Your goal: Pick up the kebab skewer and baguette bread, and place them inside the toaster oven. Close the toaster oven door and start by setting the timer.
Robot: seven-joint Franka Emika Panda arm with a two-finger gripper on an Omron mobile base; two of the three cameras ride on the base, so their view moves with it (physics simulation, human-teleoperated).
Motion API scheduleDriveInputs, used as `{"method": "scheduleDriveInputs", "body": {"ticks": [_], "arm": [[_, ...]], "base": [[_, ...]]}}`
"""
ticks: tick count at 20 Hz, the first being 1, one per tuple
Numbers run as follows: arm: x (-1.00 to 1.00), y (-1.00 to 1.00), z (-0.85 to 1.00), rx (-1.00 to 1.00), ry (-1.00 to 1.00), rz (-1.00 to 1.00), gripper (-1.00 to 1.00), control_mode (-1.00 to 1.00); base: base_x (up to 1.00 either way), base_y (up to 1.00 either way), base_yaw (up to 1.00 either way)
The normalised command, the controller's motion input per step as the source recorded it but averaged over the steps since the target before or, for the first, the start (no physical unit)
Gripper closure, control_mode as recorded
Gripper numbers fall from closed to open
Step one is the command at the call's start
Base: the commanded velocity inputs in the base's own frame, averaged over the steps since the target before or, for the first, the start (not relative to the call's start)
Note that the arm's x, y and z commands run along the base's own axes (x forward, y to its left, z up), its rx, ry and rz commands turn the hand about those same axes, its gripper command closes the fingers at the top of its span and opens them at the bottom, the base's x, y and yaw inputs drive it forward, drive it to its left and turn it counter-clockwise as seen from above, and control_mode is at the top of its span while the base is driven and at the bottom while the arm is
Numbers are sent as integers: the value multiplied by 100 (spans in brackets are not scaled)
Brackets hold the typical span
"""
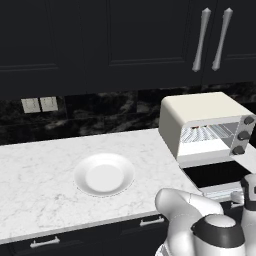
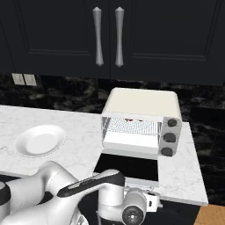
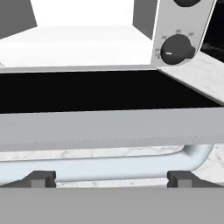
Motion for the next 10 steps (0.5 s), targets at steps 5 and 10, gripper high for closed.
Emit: {"method": "scheduleDriveInputs", "body": {"ticks": [5,10], "arm": [[-15,-10,0,0,0,0,-100,-100],[-12,-10,-1,0,0,0,-100,-100]], "base": [[0,0,0],[0,0,0]]}}
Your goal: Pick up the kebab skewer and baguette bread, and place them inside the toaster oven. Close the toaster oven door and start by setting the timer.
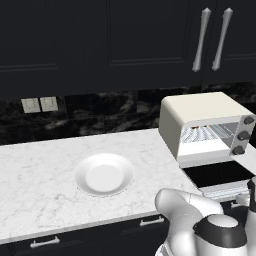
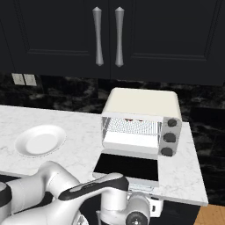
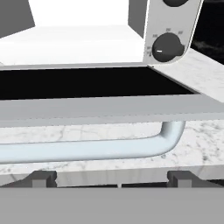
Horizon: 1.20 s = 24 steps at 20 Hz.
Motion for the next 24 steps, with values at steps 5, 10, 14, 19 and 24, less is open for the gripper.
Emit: {"method": "scheduleDriveInputs", "body": {"ticks": [5,10,14,19,24], "arm": [[8,0,0,0,0,0,-100,-100],[11,0,-1,0,0,0,-100,-100],[1,0,-13,0,0,0,-100,-100],[0,0,-19,0,0,0,-100,-100],[4,0,0,0,0,0,-100,-100]], "base": [[0,0,0],[0,0,0],[0,0,0],[0,0,0],[0,0,0]]}}
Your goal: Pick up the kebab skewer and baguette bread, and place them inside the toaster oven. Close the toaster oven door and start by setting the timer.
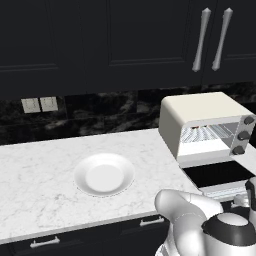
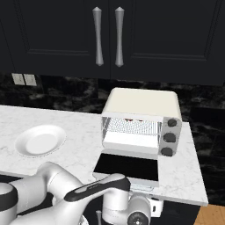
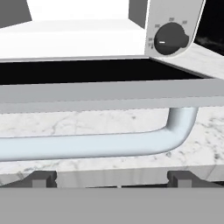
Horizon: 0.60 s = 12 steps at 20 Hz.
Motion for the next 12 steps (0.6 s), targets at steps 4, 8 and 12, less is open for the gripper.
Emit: {"method": "scheduleDriveInputs", "body": {"ticks": [4,8,12], "arm": [[8,0,0,0,0,0,-100,-100],[10,0,0,0,0,0,-100,-100],[12,3,0,0,0,0,-100,-100]], "base": [[0,0,0],[0,0,0],[0,0,0]]}}
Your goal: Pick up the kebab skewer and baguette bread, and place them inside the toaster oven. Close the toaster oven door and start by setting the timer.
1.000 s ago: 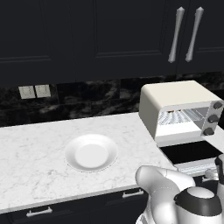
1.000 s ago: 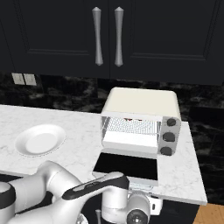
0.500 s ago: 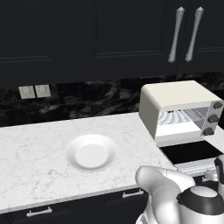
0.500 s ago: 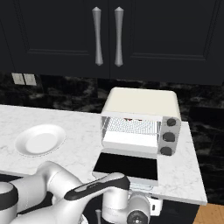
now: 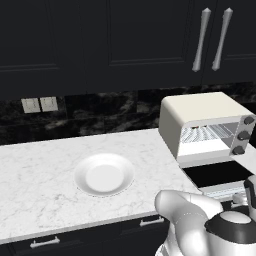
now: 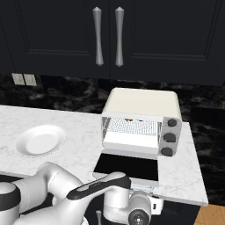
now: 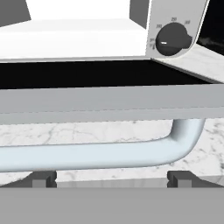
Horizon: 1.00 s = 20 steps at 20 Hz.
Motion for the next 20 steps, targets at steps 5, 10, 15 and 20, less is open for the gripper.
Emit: {"method": "scheduleDriveInputs", "body": {"ticks": [5,10,15,20], "arm": [[16,5,0,0,0,0,-100,-100],[10,5,6,0,0,0,-100,-100],[3,10,30,0,-2,0,-100,-100],[8,24,41,0,-3,0,-100,-100]], "base": [[0,0,0],[0,0,0],[0,0,0],[0,0,0]]}}
